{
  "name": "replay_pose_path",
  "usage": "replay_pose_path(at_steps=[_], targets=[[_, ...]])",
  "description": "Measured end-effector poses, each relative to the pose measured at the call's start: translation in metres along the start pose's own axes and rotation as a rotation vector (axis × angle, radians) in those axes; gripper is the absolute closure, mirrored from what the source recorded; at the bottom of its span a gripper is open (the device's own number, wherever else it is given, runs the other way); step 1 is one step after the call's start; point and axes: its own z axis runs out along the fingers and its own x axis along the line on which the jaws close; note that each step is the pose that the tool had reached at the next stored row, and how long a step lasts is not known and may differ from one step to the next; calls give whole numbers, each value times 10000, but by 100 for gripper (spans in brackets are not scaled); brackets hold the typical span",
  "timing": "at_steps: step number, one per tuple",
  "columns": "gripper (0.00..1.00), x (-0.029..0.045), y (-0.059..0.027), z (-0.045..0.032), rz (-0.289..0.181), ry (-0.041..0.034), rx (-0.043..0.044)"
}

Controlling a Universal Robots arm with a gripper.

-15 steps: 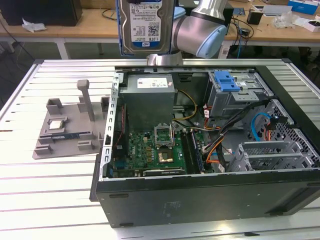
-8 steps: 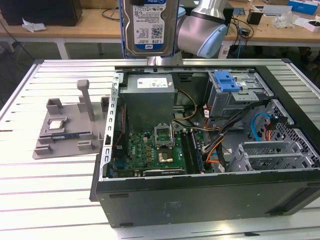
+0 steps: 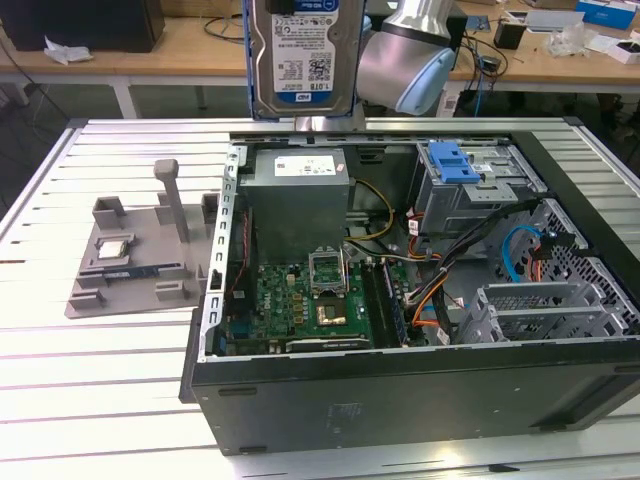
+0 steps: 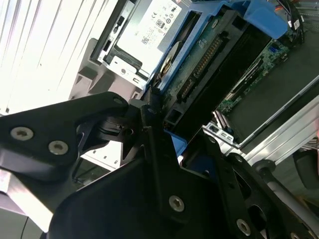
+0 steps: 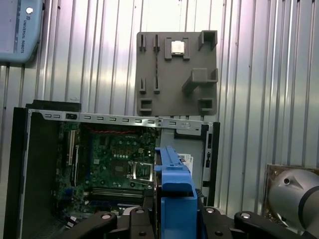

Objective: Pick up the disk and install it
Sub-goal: 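Pick up the disk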

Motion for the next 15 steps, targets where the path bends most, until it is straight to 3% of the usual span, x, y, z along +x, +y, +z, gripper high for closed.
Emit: replay_pose_path(at_steps=[15], targets=[[63, 175, -103, 3, 0, 0, 0]])
